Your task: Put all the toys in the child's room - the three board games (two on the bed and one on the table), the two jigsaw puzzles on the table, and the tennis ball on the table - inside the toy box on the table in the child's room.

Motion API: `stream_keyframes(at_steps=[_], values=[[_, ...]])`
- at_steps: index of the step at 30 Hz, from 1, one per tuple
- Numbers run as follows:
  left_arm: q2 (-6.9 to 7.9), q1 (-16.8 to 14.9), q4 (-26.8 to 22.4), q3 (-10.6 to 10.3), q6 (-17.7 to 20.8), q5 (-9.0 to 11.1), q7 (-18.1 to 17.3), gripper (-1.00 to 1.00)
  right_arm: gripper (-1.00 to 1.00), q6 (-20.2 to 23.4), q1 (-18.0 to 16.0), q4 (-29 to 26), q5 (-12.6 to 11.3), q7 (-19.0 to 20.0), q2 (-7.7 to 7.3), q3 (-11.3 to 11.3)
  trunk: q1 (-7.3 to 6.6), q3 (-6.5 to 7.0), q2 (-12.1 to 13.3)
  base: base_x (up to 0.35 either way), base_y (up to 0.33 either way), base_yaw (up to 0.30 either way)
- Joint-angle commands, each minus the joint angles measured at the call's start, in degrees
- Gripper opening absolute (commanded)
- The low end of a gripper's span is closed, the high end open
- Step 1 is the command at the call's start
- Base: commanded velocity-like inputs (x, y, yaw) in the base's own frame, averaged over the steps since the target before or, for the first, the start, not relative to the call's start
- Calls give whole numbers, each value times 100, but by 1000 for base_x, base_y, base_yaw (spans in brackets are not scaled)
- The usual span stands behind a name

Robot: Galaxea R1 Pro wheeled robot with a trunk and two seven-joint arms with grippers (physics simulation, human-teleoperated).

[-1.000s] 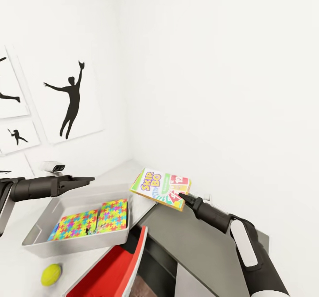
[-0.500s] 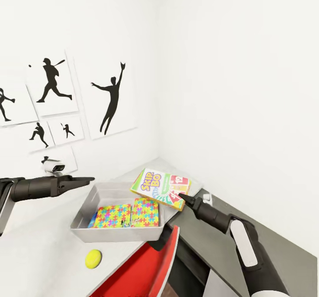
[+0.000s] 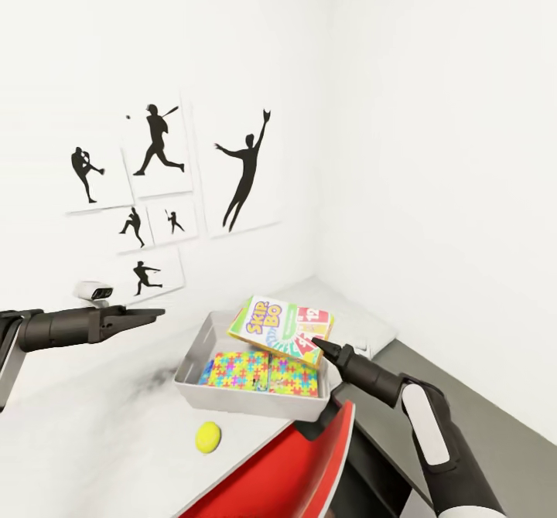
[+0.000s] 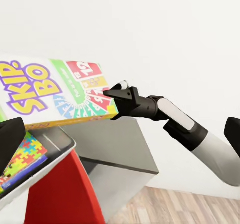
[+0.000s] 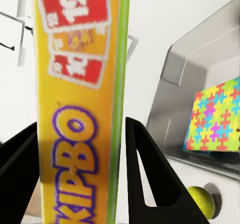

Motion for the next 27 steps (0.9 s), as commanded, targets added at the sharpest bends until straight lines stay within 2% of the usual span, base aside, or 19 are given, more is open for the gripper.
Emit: stream_keyframes(at_steps=[1, 10, 23, 27], values=[[1, -4, 2, -2, 60, -4, -24, 100, -100, 42, -4, 6, -31, 26, -6, -19, 3, -6, -8, 0, 19, 275], [1, -4, 2, -3, 59, -4, -24, 100, -100, -13, -4, 30, -19, 35, -46, -19, 3, -6, -8, 30, 21, 72], [-3, -4, 2, -3, 59, -4, -24, 100, -100, -28, -4, 29, 12, 25, 8, -13, 3, -6, -8, 5, 38, 1], [2, -4, 2, 2, 58, -4, -24, 100, -100, -26, -24, 33, 9, -193, -26, 181, 3, -6, -8, 0, 52, 0]])
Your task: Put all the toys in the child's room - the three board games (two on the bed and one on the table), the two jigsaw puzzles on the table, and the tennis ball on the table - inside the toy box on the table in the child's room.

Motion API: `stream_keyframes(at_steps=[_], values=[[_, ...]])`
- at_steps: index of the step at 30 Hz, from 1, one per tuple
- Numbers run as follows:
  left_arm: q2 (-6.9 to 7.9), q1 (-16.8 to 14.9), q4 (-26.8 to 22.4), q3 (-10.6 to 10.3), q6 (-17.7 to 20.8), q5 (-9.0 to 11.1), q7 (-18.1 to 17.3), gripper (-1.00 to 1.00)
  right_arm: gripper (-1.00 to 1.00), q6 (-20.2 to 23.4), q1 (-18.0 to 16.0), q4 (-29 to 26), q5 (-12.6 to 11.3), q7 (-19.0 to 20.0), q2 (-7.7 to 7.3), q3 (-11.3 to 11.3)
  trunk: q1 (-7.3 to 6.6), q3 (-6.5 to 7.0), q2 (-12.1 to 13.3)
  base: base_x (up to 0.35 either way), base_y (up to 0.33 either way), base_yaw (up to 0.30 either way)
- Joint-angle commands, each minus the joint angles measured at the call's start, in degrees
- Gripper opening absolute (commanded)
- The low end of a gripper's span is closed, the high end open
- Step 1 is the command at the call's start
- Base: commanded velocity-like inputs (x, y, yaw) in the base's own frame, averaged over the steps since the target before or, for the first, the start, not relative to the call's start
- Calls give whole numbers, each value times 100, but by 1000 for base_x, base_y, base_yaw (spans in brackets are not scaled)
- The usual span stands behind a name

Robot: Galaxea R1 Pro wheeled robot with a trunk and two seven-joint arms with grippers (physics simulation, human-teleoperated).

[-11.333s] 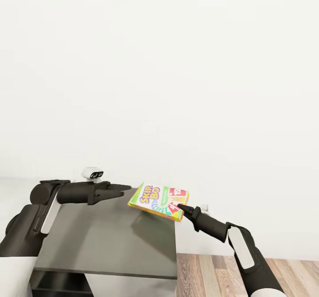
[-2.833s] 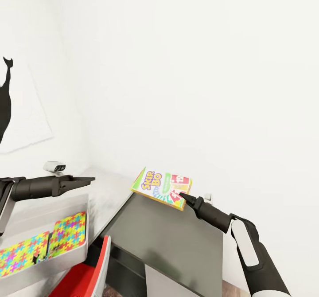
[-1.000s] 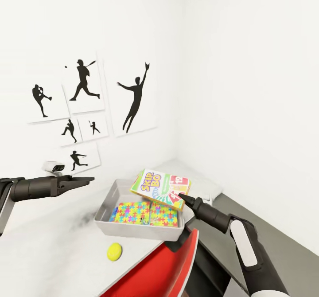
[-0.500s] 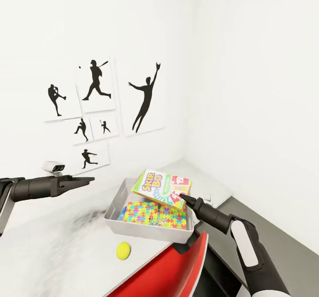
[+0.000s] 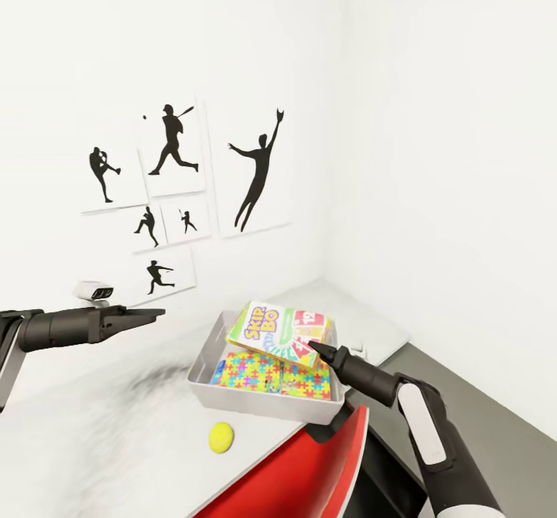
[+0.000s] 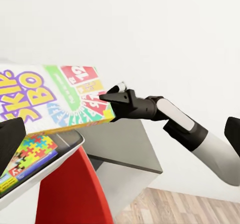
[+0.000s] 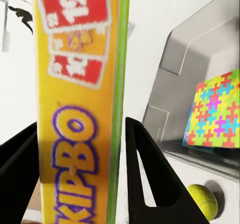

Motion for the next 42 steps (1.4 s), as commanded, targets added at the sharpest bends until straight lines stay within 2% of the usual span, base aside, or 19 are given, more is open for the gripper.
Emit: stream_keyframes(at_steps=[1, 3, 6, 10, 14, 18, 21, 26, 36, 42], values=[[3, -2, 4, 1, 61, -3, -23, 100, -100, 52, -33, 28, -24, -95, -2, 13, 3, -6, -8, 0, 14, 0], [-4, -2, 7, -2, 61, -3, -23, 100, -100, 86, -196, 178, -40, -433, -17, 38, 3, -6, -8, 0, 7, 0], [-13, -2, 9, -4, 61, -6, -23, 100, -100, 188, -823, 661, -71, -895, -8, 67, 3, -6, -8, 0, 2, 0], [-3, -2, 11, 2, 61, -4, -23, 100, -100, 370, -1540, 1648, -48, -1097, 36, 74, 3, -6, -8, 0, 0, 0], [1, -2, 70, 3, 61, -3, -23, 100, -100, 420, -1902, 2180, -38, -1281, 53, 84, 3, -6, -8, 0, 0, 0], [4, -2, 103, 4, 61, -3, -23, 100, -100, 463, -1993, 2325, -59, -1816, 63, 88, 3, -6, -8, 0, 0, 0], [9, -2, 112, 7, 61, -3, -23, 100, -100, 621, -2003, 2404, -64, -1961, 59, 89, 3, -6, -8, 0, 0, 0], [10, -2, 120, 9, 61, -3, -23, 100, -100, 764, -2006, 2640, -49, -1999, 57, 90, 3, -6, -8, 0, 0, 0], [10, -2, 124, 4, 52, -5, -23, 100, -100, 773, -2007, 2715, -41, -2006, 58, 98, 3, -6, -8, 0, 0, 0], [10, -2, 124, 10, 52, -4, -23, 100, -100, 735, -2007, 2756, -45, -2005, 65, 338, 3, -6, -8, 0, 0, 0]])
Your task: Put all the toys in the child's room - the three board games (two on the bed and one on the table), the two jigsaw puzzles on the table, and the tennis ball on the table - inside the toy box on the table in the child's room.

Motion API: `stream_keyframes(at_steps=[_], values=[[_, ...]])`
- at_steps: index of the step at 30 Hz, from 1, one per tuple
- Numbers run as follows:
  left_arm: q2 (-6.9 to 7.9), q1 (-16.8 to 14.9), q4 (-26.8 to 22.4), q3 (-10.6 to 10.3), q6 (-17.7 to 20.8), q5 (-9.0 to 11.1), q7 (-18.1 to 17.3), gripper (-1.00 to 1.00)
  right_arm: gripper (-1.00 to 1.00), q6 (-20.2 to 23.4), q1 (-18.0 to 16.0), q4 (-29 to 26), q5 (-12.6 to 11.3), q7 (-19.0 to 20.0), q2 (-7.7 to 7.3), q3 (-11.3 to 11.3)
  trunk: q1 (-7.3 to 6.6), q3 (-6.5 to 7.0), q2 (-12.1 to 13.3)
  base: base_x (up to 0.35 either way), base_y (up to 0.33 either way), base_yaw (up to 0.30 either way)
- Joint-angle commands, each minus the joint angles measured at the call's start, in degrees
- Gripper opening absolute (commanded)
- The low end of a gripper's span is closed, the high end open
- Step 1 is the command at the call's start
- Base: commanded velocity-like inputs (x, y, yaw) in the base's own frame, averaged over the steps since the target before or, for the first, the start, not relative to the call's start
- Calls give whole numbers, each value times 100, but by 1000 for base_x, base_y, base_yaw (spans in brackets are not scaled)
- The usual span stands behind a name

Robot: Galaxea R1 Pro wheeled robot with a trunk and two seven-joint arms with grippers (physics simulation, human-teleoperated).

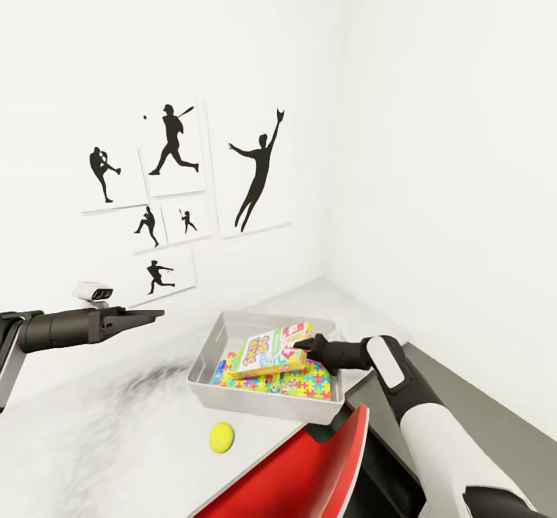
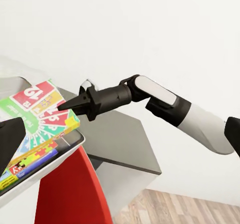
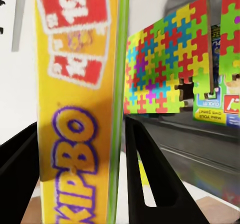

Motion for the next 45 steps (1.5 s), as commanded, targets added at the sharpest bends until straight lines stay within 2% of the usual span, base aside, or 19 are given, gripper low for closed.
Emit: stream_keyframes(at_steps=[1, 15, 16, 32, 40, 43, 45], values=[[2, -3, 0, 0, 61, -4, -23, 100, -100, 28, -4, 1, 53, 47, 8, -10, 3, -6, -8, 0, 0, 0], [11, -3, 9, 1, 61, -3, -23, 100, -100, 18, -4, 11, 52, 51, 9, 42, 3, -6, -8, 0, 0, 0], [11, -3, 9, 1, 61, -6, -23, 100, 100, 18, -4, 11, 52, 52, 9, 42, 3, -6, -8, 0, 0, 0], [6, -3, 9, -6, 52, -10, -23, 100, 100, 8, -4, 8, 72, 70, -2, 51, 3, -6, -8, 0, 0, 0], [8, -3, 9, -4, 44, -10, -23, 100, 100, 8, 19, -76, 69, 187, -85, 51, 3, -6, -8, 0, 0, 0], [10, -3, 9, -6, 43, -9, -23, 100, 100, -46, 40, -261, 76, 132, -84, 66, 3, -6, -8, 0, 0, 0], [9, -3, 9, -7, 43, -9, -23, 100, 100, -75, 72, -613, 83, 86, -84, 64, 3, -6, -8, 0, 0, 0]])
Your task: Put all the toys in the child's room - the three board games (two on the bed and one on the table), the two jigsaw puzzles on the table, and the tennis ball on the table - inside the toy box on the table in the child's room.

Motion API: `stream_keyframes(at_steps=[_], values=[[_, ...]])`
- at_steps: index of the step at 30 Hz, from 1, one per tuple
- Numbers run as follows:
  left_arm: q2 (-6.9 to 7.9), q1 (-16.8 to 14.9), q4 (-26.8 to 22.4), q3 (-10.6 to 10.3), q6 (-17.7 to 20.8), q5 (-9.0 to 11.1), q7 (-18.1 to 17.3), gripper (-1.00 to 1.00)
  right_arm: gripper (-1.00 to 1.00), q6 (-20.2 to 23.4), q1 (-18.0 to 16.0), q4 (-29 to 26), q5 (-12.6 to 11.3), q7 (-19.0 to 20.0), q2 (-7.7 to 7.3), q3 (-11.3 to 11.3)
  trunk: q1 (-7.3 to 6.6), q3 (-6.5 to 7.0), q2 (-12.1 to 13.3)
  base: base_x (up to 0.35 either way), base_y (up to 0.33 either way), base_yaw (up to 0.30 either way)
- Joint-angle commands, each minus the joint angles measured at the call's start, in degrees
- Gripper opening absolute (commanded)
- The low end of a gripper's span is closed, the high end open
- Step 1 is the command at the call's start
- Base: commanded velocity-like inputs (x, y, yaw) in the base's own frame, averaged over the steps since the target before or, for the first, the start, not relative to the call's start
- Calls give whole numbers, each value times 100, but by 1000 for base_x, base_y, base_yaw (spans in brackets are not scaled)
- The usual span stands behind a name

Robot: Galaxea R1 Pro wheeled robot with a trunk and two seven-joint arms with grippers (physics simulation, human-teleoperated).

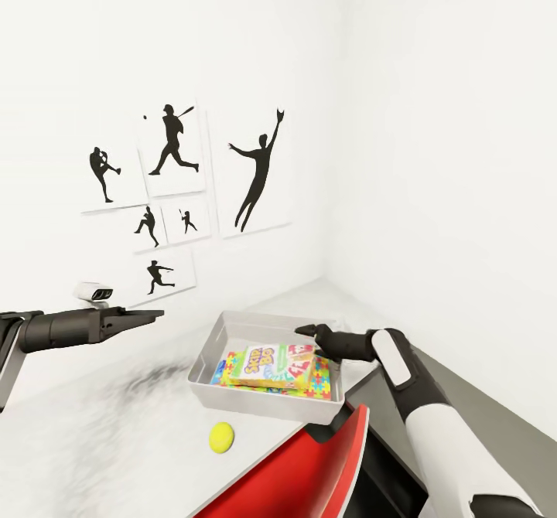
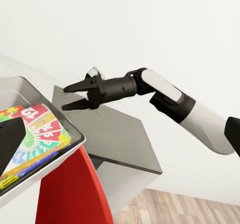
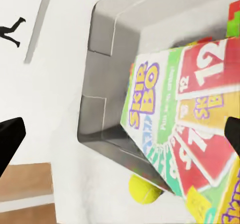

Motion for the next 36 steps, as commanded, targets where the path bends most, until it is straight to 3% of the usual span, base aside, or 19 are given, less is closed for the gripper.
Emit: stream_keyframes(at_steps=[1, 12, 15, 17, 20, 23, 30, 36], values=[[3, -3, 0, -1, 61, -4, -23, 100, 100, 29, 13, -116, 71, 34, 5, -31, 3, -7, -7, 0, 0, 0], [-5, -3, 0, -2, 61, -5, -23, 100, 100, 58, 119, -365, 38, 91, -11, -48, 3, -7, -7, 0, 0, 0], [-5, -3, 0, -2, 61, -5, -23, 100, 100, 60, 146, -749, 15, 400, -23, -51, 3, -7, -7, 0, 0, 0], [-4, -3, 0, -2, 61, -2, -23, 100, 100, 55, 430, -1248, 16, 823, -37, -57, 3, -7, -7, 0, 0, 0], [-5, -3, 0, -2, 61, 0, -23, 100, 100, -18, 1151, -2125, 48, 1493, -45, -77, 3, -7, -7, 0, 0, 0], [-4, -3, 0, -2, 61, 0, -23, 100, 100, -331, 1645, -2737, 58, 1801, -58, -91, 3, -7, -7, -39, 30, 0], [-12, -3, 0, -2, 61, -5, -23, 100, 100, -505, 1845, -3196, 67, 1894, -67, -50, 3, -2, -7, -111, 85, 2], [-13, -3, 0, -2, 61, -5, -23, 100, 100, -527, 1861, -3257, 68, 1872, -68, -41, 3, 30, -7, -24, 18, 112]])
